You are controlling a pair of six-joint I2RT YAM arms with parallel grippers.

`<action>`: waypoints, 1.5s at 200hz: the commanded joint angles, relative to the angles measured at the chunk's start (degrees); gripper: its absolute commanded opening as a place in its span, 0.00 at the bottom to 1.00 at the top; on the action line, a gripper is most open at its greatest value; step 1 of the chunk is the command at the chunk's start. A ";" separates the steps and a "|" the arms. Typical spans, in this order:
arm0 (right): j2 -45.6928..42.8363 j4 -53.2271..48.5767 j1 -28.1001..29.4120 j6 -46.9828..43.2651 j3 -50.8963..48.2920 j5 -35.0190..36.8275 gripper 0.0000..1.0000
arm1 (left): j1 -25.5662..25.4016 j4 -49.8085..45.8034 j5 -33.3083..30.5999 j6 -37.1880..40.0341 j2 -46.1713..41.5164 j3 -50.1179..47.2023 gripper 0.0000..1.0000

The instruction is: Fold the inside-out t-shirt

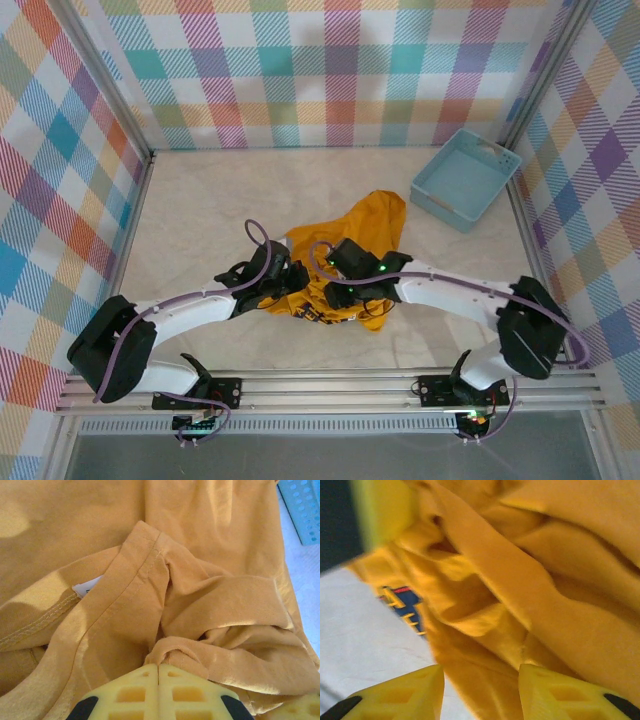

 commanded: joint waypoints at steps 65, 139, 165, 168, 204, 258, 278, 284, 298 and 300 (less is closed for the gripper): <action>12.02 -8.31 -1.01 1.32 8.78 14.41 0.42 | -0.89 1.92 0.54 0.49 -1.96 0.40 0.00; 3.77 -2.38 -0.80 -2.94 4.26 10.30 0.00 | -0.91 0.08 -1.02 -0.54 -3.33 1.32 0.00; -5.30 1.28 0.11 -5.50 -2.06 7.56 0.00 | -0.88 -0.02 -1.84 -1.78 -5.04 1.86 0.00; -6.38 1.69 0.45 -5.86 -2.79 7.27 0.00 | -0.89 -0.14 -1.94 -1.82 -5.12 1.97 0.00; -19.11 6.71 4.56 -6.85 -13.41 4.41 0.00 | -0.71 -2.09 -2.98 -2.67 -4.31 3.59 0.00; -21.24 6.86 6.89 2.87 -23.14 0.30 0.03 | -1.17 -1.98 -1.66 -2.28 -4.68 0.03 0.00; -20.59 5.11 6.89 2.90 -21.44 0.15 0.14 | -2.41 -1.92 -1.11 -1.38 -5.71 -1.83 0.00; -21.04 4.10 6.86 2.60 -20.62 0.57 0.18 | -2.98 -1.93 -0.96 -1.08 -5.91 -2.38 0.00; -22.70 2.79 6.89 1.44 -18.64 1.27 0.27 | -4.61 -2.21 -1.02 -0.29 -6.28 -3.44 0.00; -22.88 2.48 6.89 1.30 -18.30 1.36 0.28 | -4.94 -2.20 -0.96 -0.15 -6.28 -3.55 0.00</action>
